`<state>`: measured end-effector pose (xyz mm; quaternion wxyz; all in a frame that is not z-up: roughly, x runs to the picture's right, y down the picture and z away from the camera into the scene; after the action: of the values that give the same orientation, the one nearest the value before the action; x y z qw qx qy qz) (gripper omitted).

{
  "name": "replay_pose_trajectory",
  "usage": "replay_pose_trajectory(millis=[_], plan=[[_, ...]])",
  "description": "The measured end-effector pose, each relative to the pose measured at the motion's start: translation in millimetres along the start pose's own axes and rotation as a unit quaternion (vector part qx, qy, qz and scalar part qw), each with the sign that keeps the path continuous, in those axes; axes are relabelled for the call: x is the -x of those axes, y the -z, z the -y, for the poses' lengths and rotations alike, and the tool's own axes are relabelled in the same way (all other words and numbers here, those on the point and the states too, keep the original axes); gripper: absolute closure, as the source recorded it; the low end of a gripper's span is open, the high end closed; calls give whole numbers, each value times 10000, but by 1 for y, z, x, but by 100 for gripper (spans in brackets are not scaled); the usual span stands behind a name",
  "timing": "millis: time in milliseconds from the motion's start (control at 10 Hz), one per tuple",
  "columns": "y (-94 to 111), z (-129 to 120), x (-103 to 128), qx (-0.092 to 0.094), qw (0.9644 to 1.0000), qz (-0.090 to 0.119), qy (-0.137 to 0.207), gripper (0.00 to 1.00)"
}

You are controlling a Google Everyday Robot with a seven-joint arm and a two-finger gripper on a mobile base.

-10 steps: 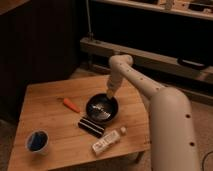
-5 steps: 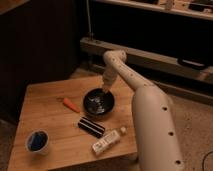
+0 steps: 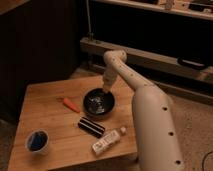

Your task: Drag the ceramic bowl in a circle

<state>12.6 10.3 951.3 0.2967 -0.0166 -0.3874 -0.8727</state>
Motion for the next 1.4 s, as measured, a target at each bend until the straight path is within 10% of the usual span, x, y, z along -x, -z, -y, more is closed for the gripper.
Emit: replay_pose_trajectory(millis=[600, 1000, 1400], plan=[[9, -10, 8, -110, 9994, -242, -235, 100], [40, -38, 84, -368, 9929, -815, -789, 100], [36, -1, 115, -305, 9946, -664, -731, 100]])
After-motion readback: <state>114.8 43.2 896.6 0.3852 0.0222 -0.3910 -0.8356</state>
